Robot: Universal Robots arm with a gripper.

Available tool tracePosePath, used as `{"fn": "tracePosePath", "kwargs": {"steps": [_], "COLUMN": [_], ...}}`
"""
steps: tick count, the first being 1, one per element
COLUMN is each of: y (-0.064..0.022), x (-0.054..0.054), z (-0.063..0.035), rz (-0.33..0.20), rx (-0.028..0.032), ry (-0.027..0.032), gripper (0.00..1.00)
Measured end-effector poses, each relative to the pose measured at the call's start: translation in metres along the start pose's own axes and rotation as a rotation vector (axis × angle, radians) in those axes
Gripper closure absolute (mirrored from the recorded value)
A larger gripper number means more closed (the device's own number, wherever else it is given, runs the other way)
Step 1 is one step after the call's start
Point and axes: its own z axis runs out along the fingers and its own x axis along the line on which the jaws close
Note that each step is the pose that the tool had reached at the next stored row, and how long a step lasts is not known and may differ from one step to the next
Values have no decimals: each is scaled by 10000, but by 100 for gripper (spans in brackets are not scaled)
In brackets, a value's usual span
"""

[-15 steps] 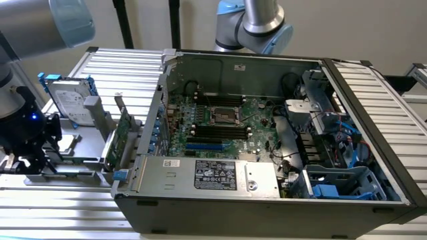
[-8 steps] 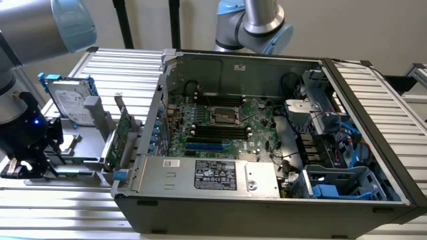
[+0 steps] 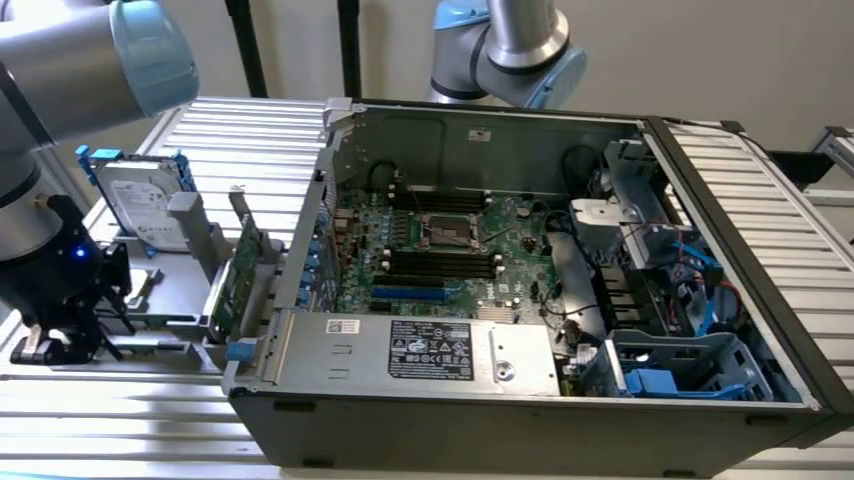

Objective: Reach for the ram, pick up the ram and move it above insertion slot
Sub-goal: 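Pick up the ram and move it above insertion slot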

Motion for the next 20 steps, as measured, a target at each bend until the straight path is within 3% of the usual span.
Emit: {"fn": "tracePosePath", "kwargs": {"steps": [20], "y": [-2], "x": [-68], "z": [141], "rz": [-2], "rx": [0], "ry": [0], "gripper": [64]}}
